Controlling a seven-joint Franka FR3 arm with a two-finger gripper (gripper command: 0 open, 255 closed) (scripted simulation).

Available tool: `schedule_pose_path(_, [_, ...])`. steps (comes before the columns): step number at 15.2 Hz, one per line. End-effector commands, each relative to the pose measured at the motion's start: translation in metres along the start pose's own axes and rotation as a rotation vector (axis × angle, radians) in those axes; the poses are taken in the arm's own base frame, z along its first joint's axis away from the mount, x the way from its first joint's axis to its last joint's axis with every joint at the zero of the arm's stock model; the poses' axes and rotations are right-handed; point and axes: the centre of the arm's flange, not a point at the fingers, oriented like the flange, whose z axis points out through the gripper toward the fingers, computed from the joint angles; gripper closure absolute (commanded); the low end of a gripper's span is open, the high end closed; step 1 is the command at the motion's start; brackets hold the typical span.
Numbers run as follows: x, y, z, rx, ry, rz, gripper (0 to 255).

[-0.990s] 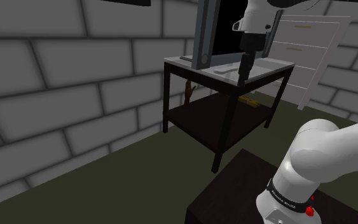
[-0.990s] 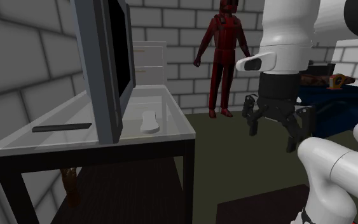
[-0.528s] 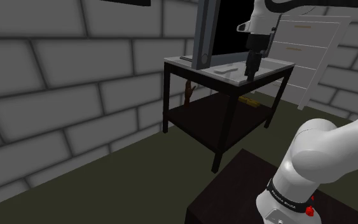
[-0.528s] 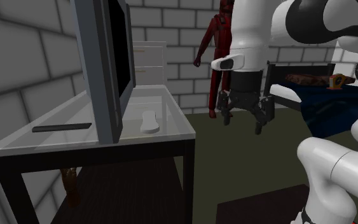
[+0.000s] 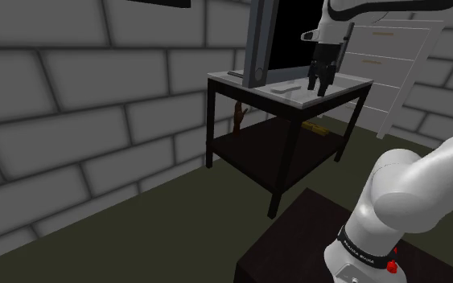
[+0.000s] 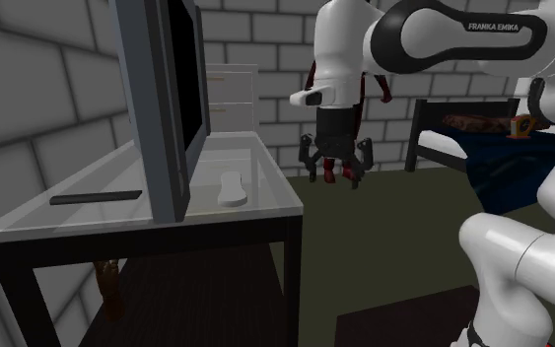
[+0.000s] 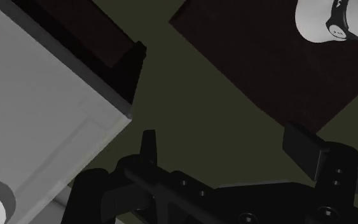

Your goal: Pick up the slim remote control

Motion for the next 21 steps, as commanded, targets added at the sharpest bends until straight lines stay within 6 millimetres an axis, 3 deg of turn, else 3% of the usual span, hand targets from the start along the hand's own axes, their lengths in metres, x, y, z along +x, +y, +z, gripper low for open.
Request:
schedule_pose_path(1, [-0.006, 0.027, 0.001, -0.002, -0.002, -0.073, 0])
schedule_pose_path(10, [-0.012, 0.145, 0.003, -0.006, 0.001, -0.374, 0])
schedule_pose_path(19, [0.018, 0.259, 0.004, -0.011, 0.003, -0.674, 0])
schedule_pose_path(21, [0.022, 0.268, 0.009, -0.011, 0.003, -0.699, 0])
